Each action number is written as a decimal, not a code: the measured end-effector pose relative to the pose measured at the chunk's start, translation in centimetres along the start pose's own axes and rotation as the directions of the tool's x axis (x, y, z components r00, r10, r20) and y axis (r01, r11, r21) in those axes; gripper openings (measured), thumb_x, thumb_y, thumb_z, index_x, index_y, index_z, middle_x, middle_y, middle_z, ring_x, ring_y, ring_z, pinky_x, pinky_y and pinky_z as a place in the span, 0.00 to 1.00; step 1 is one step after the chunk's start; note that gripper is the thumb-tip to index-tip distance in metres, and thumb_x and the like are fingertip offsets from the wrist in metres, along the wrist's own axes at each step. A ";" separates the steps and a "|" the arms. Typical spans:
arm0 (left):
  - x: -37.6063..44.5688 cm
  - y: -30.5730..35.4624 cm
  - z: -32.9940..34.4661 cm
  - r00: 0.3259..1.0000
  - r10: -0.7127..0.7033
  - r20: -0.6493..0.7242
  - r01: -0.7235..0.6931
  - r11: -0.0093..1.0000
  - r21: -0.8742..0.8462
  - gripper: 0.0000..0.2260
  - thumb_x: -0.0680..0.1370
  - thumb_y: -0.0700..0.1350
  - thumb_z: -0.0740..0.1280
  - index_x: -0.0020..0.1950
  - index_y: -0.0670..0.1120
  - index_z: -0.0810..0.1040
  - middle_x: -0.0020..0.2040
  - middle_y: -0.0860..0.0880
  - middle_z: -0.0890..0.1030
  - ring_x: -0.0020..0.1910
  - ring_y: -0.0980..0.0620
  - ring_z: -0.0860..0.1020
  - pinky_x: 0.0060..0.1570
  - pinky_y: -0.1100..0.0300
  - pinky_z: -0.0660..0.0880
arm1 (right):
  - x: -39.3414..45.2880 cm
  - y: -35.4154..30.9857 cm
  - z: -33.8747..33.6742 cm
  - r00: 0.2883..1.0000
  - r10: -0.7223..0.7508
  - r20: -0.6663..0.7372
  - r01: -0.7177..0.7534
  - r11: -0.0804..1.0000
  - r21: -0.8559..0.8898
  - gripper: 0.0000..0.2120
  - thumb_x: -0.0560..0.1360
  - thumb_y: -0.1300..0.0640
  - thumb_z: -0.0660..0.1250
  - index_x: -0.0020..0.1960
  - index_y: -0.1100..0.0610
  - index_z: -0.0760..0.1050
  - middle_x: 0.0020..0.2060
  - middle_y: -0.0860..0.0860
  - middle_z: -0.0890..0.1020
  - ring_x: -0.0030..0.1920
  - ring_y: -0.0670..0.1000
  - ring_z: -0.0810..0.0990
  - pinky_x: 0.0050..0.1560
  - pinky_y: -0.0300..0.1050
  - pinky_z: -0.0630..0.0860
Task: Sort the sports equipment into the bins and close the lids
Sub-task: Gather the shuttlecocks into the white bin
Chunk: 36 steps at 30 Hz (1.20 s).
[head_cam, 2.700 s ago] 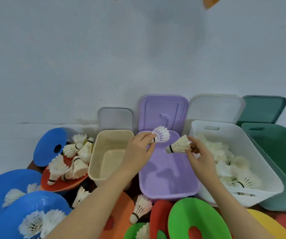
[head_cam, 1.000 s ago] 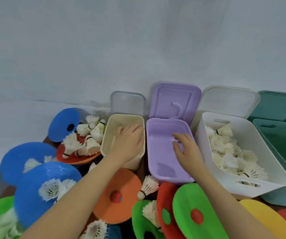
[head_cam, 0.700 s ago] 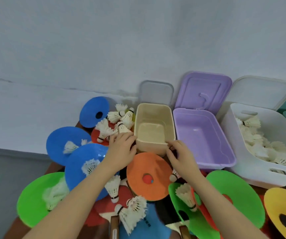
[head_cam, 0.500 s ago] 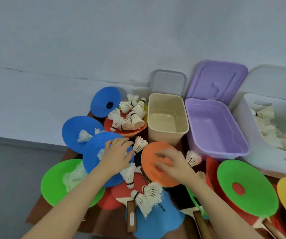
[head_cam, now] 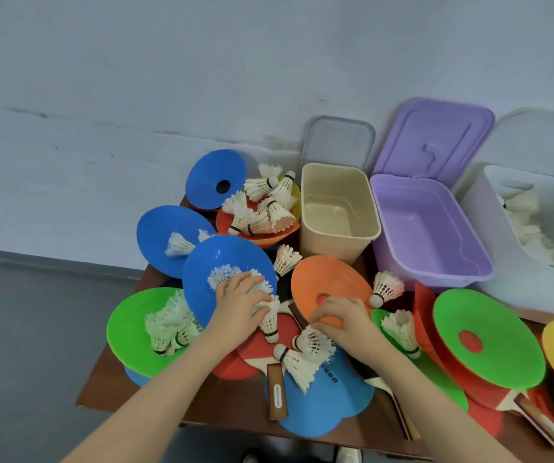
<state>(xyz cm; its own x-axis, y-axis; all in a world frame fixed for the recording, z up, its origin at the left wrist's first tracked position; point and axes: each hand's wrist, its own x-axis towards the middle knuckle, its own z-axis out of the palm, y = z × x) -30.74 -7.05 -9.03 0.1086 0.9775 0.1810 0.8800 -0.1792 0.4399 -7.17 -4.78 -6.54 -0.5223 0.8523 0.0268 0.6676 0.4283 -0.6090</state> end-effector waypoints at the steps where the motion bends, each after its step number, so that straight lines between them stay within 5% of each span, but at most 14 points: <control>1: 0.1 0.0 0.1 1.000 -0.006 -0.026 0.005 1.000 -0.015 0.05 0.69 0.45 0.71 0.44 0.50 0.84 0.59 0.47 0.79 0.64 0.41 0.71 0.58 0.44 0.60 | 0.0 -0.1 -0.2 1.000 0.004 -0.018 -0.004 1.000 0.001 0.04 0.73 0.51 0.69 0.43 0.42 0.77 0.45 0.42 0.79 0.52 0.42 0.74 0.55 0.46 0.57; 6: -0.1 -0.3 0.8 0.995 0.006 -0.095 -0.009 1.000 -0.027 0.06 0.66 0.46 0.72 0.42 0.51 0.82 0.59 0.49 0.79 0.65 0.49 0.65 0.57 0.55 0.53 | -0.2 -0.1 -0.4 0.989 0.053 0.139 -0.037 0.993 -0.112 0.15 0.73 0.46 0.68 0.59 0.42 0.74 0.54 0.40 0.76 0.58 0.41 0.67 0.57 0.41 0.51; 9: -0.2 0.2 0.8 0.993 -0.024 -0.115 0.019 0.999 -0.044 0.03 0.66 0.45 0.71 0.38 0.51 0.81 0.57 0.49 0.80 0.64 0.44 0.71 0.57 0.56 0.52 | -0.5 0.4 0.4 0.985 0.049 0.167 -0.025 0.990 -0.140 0.09 0.74 0.46 0.66 0.53 0.42 0.76 0.52 0.40 0.76 0.56 0.43 0.68 0.57 0.42 0.51; 13: -0.2 0.8 0.7 0.989 -0.051 -0.135 0.036 0.993 -0.112 0.04 0.69 0.44 0.74 0.36 0.50 0.80 0.60 0.53 0.78 0.67 0.47 0.67 0.58 0.60 0.48 | -0.7 0.8 0.5 0.995 0.016 0.096 -0.012 0.999 -0.043 0.02 0.74 0.48 0.68 0.42 0.42 0.78 0.45 0.39 0.78 0.52 0.43 0.71 0.55 0.43 0.54; 20: 1.2 2.3 -0.1 0.980 -0.036 -0.196 -0.022 0.957 -0.290 0.02 0.73 0.45 0.71 0.41 0.50 0.80 0.62 0.55 0.76 0.68 0.55 0.65 0.64 0.56 0.50 | -0.3 0.2 -1.7 0.987 -0.010 -0.163 0.038 0.984 0.173 0.09 0.71 0.44 0.66 0.47 0.44 0.81 0.40 0.37 0.80 0.44 0.43 0.78 0.50 0.53 0.71; 26: 4.8 5.6 -1.0 0.947 0.015 -0.319 -0.142 0.915 -0.379 0.05 0.72 0.47 0.68 0.42 0.47 0.81 0.58 0.56 0.76 0.62 0.58 0.70 0.60 0.64 0.56 | -0.5 1.0 -5.5 0.911 0.086 -0.404 0.019 0.968 0.248 0.10 0.72 0.63 0.70 0.50 0.52 0.82 0.43 0.44 0.80 0.46 0.42 0.78 0.48 0.33 0.73; 28: 6.5 7.3 -1.2 0.935 0.033 -0.353 -0.179 0.903 -0.391 0.05 0.72 0.49 0.68 0.41 0.49 0.80 0.57 0.53 0.78 0.58 0.54 0.74 0.58 0.57 0.64 | -0.7 1.8 -7.1 0.881 0.117 -0.458 0.009 0.965 0.262 0.09 0.73 0.64 0.69 0.50 0.54 0.82 0.43 0.44 0.81 0.46 0.41 0.78 0.47 0.30 0.71; 30: 8.3 9.3 -1.3 0.920 0.066 -0.388 -0.227 0.894 -0.386 0.04 0.71 0.48 0.68 0.40 0.48 0.79 0.54 0.49 0.80 0.53 0.54 0.77 0.56 0.55 0.70 | -0.9 3.0 -9.1 0.858 0.128 -0.498 0.008 0.965 0.261 0.08 0.73 0.64 0.68 0.50 0.56 0.82 0.42 0.44 0.80 0.45 0.41 0.78 0.45 0.29 0.70; 33: 10.9 13.3 -0.8 0.905 0.077 -0.418 -0.247 0.896 -0.370 0.06 0.71 0.44 0.69 0.40 0.42 0.81 0.52 0.47 0.81 0.50 0.57 0.76 0.57 0.72 0.66 | -1.4 5.5 -12.3 0.834 0.119 -0.539 0.032 0.964 0.263 0.08 0.73 0.65 0.68 0.50 0.56 0.82 0.41 0.47 0.81 0.43 0.44 0.78 0.44 0.33 0.71; 36: 13.2 17.8 1.0 0.907 0.070 -0.416 -0.252 0.881 -0.401 0.08 0.72 0.46 0.68 0.40 0.42 0.81 0.53 0.47 0.81 0.52 0.55 0.76 0.57 0.67 0.68 | -2.5 8.9 -15.9 0.809 0.092 -0.580 0.057 0.971 0.234 0.08 0.73 0.65 0.68 0.50 0.58 0.82 0.41 0.47 0.81 0.43 0.43 0.78 0.43 0.32 0.71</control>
<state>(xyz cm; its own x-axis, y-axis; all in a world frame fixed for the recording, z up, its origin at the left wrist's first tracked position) -13.16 2.79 0.36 -0.0319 0.8275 0.5606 0.5623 -0.4489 0.6945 8.48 1.66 0.56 -0.0532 0.9033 0.4257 0.4941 0.3943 -0.7749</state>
